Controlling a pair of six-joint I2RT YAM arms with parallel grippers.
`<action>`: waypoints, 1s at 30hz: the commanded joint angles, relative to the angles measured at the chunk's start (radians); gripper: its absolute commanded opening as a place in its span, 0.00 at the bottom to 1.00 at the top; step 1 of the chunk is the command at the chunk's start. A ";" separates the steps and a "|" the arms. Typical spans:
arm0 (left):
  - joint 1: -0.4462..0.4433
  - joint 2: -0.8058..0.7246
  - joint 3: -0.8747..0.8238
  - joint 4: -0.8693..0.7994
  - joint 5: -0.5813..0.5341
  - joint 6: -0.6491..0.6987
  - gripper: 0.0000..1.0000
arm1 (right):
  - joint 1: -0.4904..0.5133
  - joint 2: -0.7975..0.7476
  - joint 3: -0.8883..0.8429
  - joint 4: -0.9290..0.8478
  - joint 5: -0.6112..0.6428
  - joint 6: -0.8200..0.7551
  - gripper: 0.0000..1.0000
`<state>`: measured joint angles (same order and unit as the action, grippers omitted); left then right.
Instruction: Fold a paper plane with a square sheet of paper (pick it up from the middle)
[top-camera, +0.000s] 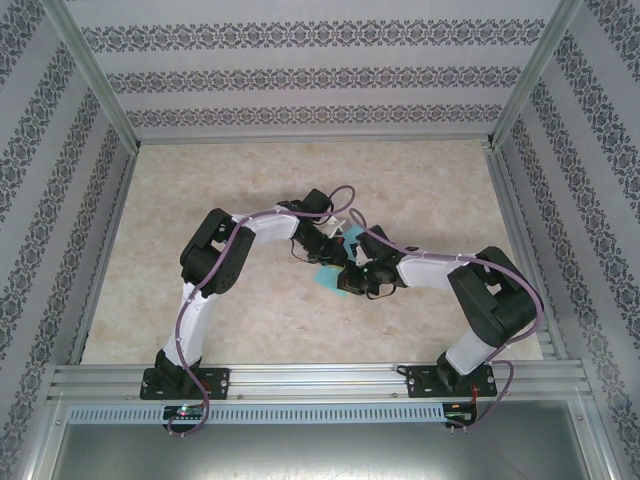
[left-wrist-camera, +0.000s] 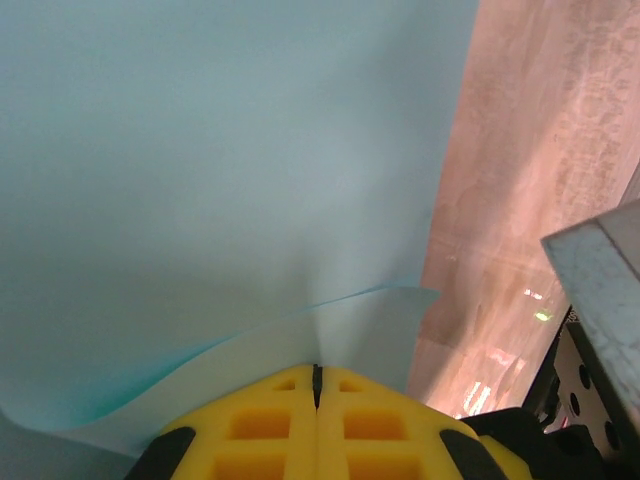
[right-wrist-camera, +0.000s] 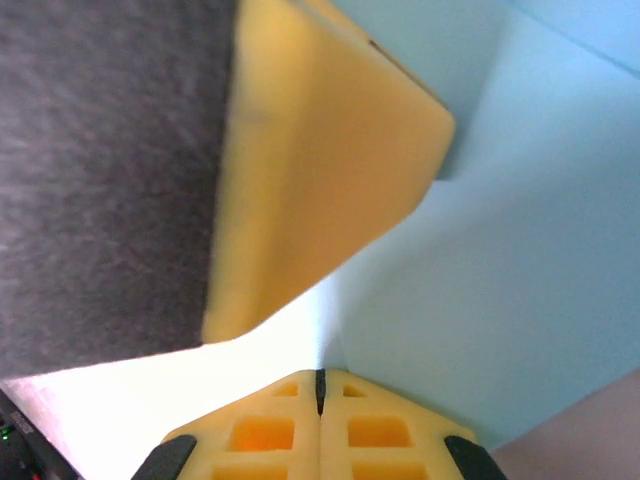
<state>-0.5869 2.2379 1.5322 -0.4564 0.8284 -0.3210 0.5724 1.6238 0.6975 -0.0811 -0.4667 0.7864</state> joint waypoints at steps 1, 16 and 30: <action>0.016 0.089 -0.016 -0.047 -0.156 0.035 0.02 | 0.029 -0.011 -0.043 -0.108 -0.003 -0.008 0.00; 0.021 0.100 -0.004 -0.057 -0.156 0.043 0.02 | 0.047 -0.103 -0.175 -0.040 0.001 0.048 0.00; 0.021 0.084 0.001 -0.059 -0.132 0.039 0.02 | -0.040 -0.159 -0.097 0.081 -0.100 0.084 0.00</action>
<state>-0.5823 2.2478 1.5455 -0.4721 0.8455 -0.3168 0.5442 1.4353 0.5652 -0.0433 -0.5262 0.8558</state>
